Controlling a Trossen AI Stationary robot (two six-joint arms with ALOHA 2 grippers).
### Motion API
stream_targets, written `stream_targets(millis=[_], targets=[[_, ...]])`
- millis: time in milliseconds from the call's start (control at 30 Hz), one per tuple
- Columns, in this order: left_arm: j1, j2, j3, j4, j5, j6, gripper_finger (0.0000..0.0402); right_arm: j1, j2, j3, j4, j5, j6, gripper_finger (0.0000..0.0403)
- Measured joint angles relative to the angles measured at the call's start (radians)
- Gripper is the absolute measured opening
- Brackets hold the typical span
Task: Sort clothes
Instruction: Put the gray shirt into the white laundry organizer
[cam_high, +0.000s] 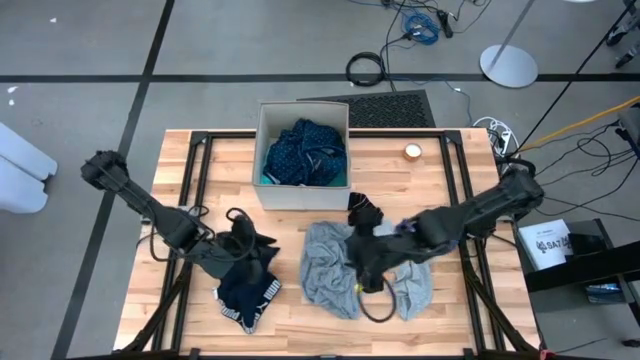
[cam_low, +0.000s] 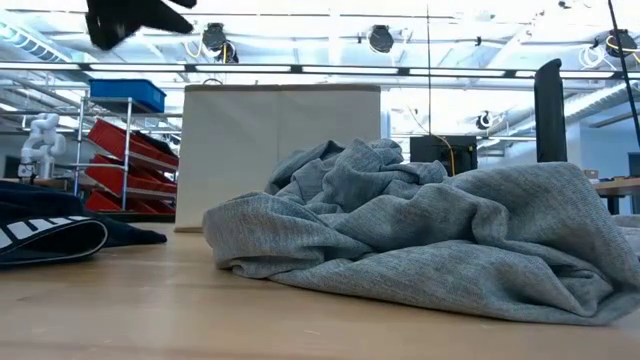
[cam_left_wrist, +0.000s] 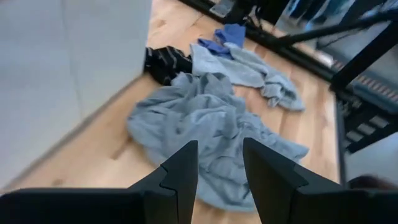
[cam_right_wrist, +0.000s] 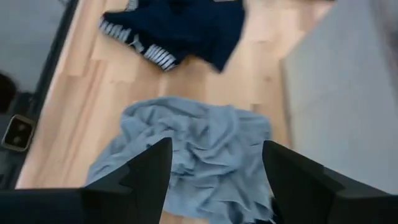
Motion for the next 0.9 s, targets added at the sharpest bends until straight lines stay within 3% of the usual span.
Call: stream_targets(millis=[267, 433, 667, 900], targets=[[0.008, 0.130, -0.075, 0.309, 0.002, 0.171, 0.0137, 0.143, -0.075, 0.002, -0.192, 0.211, 0.170, 0.0236], [0.072, 0.255, -0.052, 0.320, 0.089, 0.231, 0.0147, 0.218, -0.076, 0.002, -0.276, 0.353, 0.220, 0.0235], [0.157, 0.375, 0.003, 0.317, 0.334, 0.325, 0.0211, 0.245, -0.075, 0.002, -0.337, 0.383, 0.242, 0.0235], [0.196, 0.394, 0.020, 0.300, 0.341, 0.361, 0.0267, 0.244, -0.075, 0.002, -0.388, 0.382, 0.280, 0.0235]])
